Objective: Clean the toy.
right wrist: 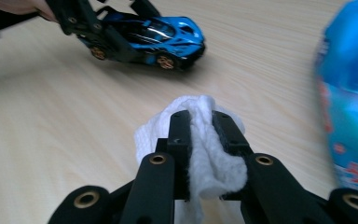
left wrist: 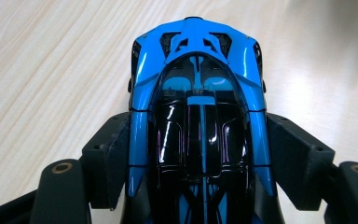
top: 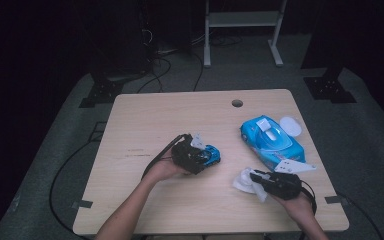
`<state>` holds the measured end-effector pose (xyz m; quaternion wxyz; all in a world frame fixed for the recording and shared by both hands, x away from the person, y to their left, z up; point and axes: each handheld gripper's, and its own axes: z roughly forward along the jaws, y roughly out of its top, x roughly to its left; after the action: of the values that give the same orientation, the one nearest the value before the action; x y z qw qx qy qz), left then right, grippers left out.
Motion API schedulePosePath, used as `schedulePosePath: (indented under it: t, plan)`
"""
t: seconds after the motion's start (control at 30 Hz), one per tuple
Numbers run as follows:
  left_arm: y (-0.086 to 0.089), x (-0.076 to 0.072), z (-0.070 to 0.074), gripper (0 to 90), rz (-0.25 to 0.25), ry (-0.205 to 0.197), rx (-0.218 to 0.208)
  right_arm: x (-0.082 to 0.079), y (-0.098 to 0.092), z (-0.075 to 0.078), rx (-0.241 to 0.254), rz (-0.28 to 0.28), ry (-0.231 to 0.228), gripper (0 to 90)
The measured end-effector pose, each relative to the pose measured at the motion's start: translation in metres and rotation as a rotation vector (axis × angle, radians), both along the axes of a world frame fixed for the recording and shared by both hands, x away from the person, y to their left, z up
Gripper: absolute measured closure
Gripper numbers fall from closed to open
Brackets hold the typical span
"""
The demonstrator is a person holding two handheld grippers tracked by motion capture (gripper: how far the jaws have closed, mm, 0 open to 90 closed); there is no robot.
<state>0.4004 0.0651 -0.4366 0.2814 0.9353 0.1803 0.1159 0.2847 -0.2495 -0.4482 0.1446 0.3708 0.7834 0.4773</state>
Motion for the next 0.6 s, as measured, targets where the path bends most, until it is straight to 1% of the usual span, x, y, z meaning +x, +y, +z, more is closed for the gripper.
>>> schedulePosePath:
  t: [0.03,0.07,0.1,0.13,0.2,0.27,0.33,0.4,0.43,0.53,0.6]
  plan:
    - [0.0,0.002,-0.002,28.1,0.007,0.0,0.003,0.002,-0.002,-0.002,-0.004,-0.008,0.008,76.1]
    - [0.0,0.004,-0.004,28.1,0.014,0.008,0.003,0.004,-0.004,-0.004,-0.013,-0.017,0.012,74.5]
    - [0.0,0.006,-0.006,28.1,0.018,0.012,0.002,0.006,-0.006,-0.006,-0.027,-0.023,0.019,72.8]
    - [0.0,0.007,-0.008,28.0,0.026,0.016,-0.002,0.008,-0.007,-0.009,-0.039,-0.024,0.029,70.7]
    - [0.001,0.009,-0.013,28.1,0.028,0.022,0.008,0.01,-0.009,-0.014,-0.056,-0.027,0.042,66.6]
    - [0.001,0.01,-0.017,28.0,0.042,0.034,-0.004,0.011,-0.011,-0.015,-0.063,-0.031,0.032,59.8]
    - [0.002,0.011,-0.021,28.0,0.057,0.051,-0.026,0.01,-0.013,-0.012,-0.04,-0.035,0.009,55.5]
    - [0.003,0.012,-0.022,27.9,0.066,0.058,-0.048,0.01,-0.013,-0.009,-0.039,-0.042,-0.013,51.5]
    - [0.003,0.012,-0.023,27.7,0.069,0.059,-0.055,0.01,-0.014,-0.008,-0.035,-0.044,-0.025,50.1]
    - [0.004,0.012,-0.023,27.0,0.068,0.059,-0.053,0.01,-0.016,-0.005,-0.015,-0.048,-0.042,47.2]
    - [0.005,0.013,-0.021,23.5,0.063,0.062,-0.075,0.01,-0.018,-0.004,0.013,-0.051,-0.05,45.7]
